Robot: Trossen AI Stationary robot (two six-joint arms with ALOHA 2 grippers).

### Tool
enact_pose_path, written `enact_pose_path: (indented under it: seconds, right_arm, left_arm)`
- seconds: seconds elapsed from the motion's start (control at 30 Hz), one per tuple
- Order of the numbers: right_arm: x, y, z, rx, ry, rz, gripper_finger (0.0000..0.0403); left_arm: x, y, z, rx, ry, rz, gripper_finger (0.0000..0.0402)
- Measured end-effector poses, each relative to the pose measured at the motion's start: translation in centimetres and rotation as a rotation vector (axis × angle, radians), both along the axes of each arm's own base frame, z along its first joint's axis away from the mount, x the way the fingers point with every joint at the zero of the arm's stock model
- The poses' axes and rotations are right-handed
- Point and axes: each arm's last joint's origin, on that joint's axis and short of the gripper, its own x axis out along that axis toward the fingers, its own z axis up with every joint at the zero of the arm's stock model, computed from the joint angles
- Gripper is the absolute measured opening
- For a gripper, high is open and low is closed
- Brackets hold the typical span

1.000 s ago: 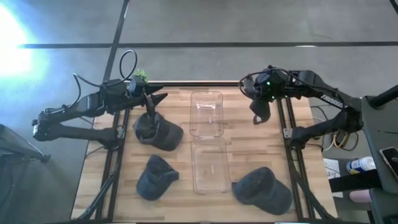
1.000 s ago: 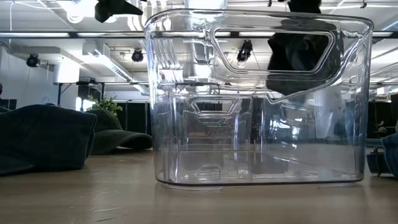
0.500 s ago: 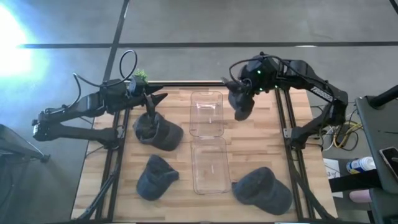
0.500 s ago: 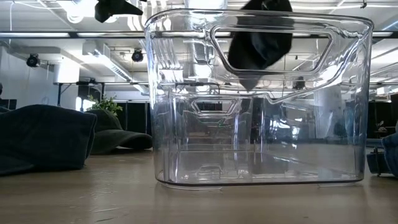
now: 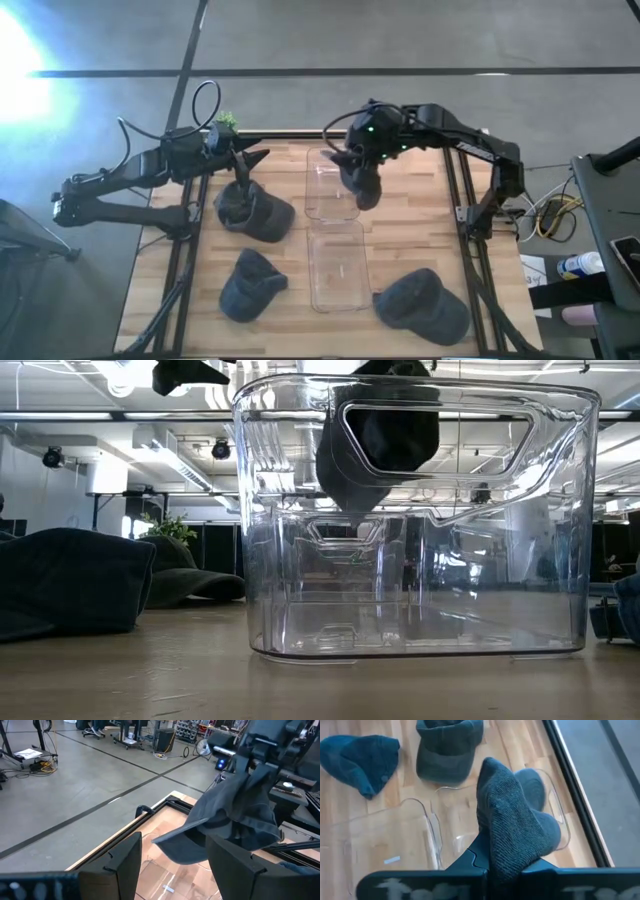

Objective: Pick & Place hat
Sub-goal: Put the right gray cap into the top transparent bin

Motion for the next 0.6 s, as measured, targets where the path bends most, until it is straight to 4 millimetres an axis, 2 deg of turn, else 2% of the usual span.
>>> enact_pose_path:
  seconds: [0.2, 0.37, 0.6]
  right_arm:
    - [1.4, -0.3, 0.1, 0.013, -0.101, 0.04, 0.0008]
    - [1.6, -0.7, 0.2, 0.002, -0.14, 0.031, 0.0008]
    - [2.2, -1.3, -1.4, -0.01, -0.117, 0.035, 0.0008]
  left_arm:
    - [0.0, 0.0, 0.0, 0.002, 0.002, 0.0, 0.0213]
    - [0.0, 0.0, 0.0, 0.006, 0.004, -0.001, 0.0213]
    - [0.0, 0.0, 0.0, 0.005, 0.004, -0.005, 0.0213]
